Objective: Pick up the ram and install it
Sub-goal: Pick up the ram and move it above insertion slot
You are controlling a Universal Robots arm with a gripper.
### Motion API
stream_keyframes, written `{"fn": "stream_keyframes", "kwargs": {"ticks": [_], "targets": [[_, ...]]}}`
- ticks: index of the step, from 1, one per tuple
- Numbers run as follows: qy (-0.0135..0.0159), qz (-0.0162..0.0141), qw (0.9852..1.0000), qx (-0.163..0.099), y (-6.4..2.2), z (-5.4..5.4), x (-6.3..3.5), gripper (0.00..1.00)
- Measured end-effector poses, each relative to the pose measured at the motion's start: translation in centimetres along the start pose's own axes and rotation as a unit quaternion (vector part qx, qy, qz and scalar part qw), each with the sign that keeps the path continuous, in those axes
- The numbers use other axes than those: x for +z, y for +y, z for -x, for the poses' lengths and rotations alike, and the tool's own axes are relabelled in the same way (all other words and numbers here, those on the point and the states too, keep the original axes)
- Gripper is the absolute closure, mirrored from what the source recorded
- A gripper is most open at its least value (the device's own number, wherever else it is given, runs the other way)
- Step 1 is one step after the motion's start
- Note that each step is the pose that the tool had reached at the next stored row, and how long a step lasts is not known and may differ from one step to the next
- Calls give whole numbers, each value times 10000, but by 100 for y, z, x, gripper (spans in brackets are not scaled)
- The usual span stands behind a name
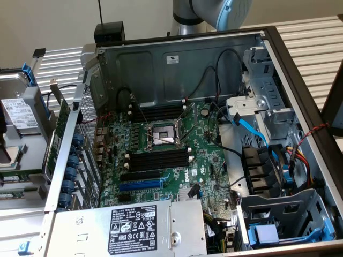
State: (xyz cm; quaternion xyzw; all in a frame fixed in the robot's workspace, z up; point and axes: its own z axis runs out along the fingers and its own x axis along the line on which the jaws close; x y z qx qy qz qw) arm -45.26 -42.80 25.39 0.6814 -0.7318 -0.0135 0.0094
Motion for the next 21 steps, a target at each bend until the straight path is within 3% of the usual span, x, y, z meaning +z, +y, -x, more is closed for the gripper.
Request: {"fn": "stream_keyframes", "kwargs": {"ticks": [3, 11, 21], "targets": [[-25, -17, 10000, -1, 7, -3, 47, 58], [-111, -24, 9999, 12, 9, -32, 174, 58], [-158, -20, 9999, 28, 3, -40, 354, 58]]}}
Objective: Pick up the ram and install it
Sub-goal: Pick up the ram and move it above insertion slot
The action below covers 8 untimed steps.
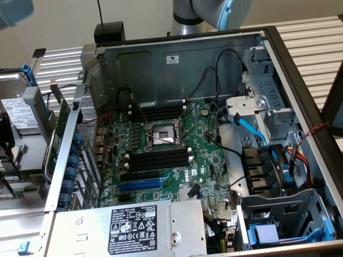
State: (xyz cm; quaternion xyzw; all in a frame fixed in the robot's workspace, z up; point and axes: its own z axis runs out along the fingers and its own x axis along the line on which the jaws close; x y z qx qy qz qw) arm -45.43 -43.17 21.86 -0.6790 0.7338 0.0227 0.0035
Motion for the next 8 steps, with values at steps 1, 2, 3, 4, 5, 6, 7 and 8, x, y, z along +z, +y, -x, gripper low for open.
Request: {"fn": "stream_keyframes", "kwargs": {"ticks": [1, 2, 3, 4, 5, 6, 7, 8], "targets": [[-2, 0, 10000, 0, -1, -1, 18, 58], [-3, 0, 10000, 0, -1, -1, 37, 58], [-5, 0, 10000, 0, -2, -2, 56, 58], [-6, 0, 10000, 0, -3, -3, 73, 58], [-7, 0, 10000, 1, -3, -4, 91, 58], [-8, 0, 10000, 1, -4, -4, 108, 58], [-8, 0, 10000, 1, -4, -5, 122, 58], [-9, 0, 10000, 1, -4, -5, 135, 58]]}}
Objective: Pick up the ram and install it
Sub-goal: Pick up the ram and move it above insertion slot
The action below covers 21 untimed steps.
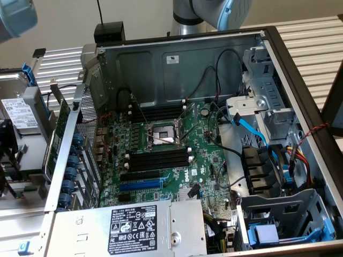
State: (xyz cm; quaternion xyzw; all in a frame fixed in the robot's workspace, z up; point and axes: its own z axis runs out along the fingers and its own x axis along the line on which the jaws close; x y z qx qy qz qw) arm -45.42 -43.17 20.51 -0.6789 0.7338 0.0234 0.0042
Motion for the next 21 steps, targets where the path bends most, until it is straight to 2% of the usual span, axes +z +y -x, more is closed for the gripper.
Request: {"fn": "stream_keyframes", "kwargs": {"ticks": [6, 10, 12, 15, 17, 21], "targets": [[0, 1, 10000, 0, -1, -1, 30, 60], [1, 1, 10000, 1, -1, -2, 43, 84], [-1, 2, 10000, 4, -1, -2, 46, 88], [-3, -1, 10000, 19, 1, -3, 44, 88], [-5, -2, 10000, 26, 5, 0, -7, 88], [-4, -1, 10000, 33, 13, 6, -192, 88]]}}
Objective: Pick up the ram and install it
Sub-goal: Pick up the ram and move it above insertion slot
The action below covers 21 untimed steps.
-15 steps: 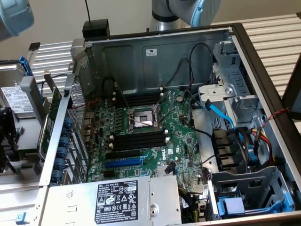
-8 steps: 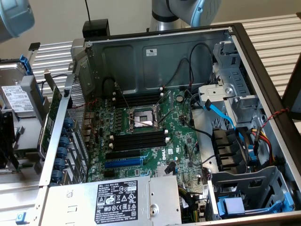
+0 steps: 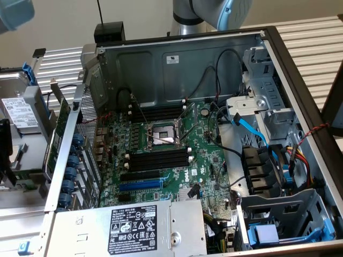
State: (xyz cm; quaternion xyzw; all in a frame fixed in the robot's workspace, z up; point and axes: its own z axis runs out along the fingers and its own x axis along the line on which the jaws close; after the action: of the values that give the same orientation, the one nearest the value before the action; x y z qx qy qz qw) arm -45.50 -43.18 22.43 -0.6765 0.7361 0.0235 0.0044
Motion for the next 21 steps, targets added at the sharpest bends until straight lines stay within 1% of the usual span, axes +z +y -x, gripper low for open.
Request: {"fn": "stream_keyframes", "kwargs": {"ticks": [16, 19, 21], "targets": [[1, 1, 10000, 1, 23, 28, -727, 88], [1, 1, 10000, 1, -4, 35, -864, 88], [0, 0, 10000, 2, -47, 43, -958, 88]]}}
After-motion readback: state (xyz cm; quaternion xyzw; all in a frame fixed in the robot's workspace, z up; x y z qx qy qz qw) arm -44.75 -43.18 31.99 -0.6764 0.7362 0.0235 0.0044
